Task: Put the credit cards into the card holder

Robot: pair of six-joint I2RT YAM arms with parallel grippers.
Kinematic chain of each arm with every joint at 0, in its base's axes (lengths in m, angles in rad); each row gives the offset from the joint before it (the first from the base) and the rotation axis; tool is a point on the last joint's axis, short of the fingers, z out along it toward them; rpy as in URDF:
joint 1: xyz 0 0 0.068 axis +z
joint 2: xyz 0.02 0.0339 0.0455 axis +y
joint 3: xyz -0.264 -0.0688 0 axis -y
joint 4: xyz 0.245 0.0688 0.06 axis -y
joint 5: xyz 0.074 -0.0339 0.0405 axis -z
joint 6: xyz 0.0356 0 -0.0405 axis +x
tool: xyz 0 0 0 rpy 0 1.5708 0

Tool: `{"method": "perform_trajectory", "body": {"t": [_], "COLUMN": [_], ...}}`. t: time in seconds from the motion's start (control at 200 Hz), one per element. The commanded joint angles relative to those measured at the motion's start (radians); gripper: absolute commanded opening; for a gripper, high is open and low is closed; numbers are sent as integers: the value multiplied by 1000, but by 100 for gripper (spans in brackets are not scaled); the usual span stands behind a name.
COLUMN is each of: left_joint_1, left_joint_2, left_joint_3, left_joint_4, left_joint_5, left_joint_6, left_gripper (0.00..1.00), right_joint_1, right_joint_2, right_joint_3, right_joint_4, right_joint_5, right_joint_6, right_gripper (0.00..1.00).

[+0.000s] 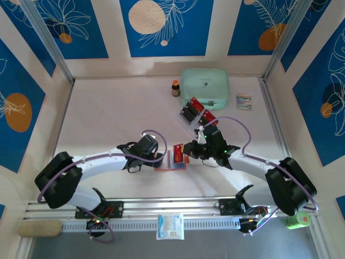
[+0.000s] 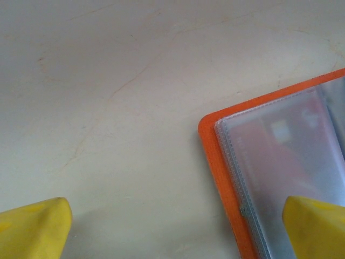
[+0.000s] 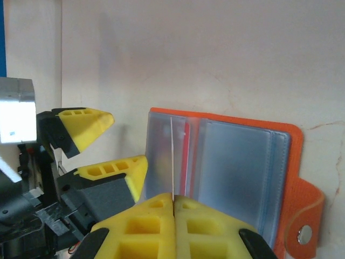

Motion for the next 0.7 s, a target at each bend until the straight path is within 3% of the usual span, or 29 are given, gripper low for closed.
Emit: {"method": "perform_trajectory", "body": {"t": [0.0,0.695], "left_joint_1": [-10,-12], "left_joint_2": [9,12], "left_joint_3": [0,-43], "left_joint_4": [-19,-19], "left_joint_5": [-15,-18], "left_joint_6": [3,4], "left_gripper": [100,100], "right_joint_1": [13,53], "right_joint_2": [25,147], "right_joint_3": [-5,31], "right_joint_4": [55,127], "right_joint_5": [-11,2], "right_joint_6": [9,21], "right_gripper": [0,0]}}
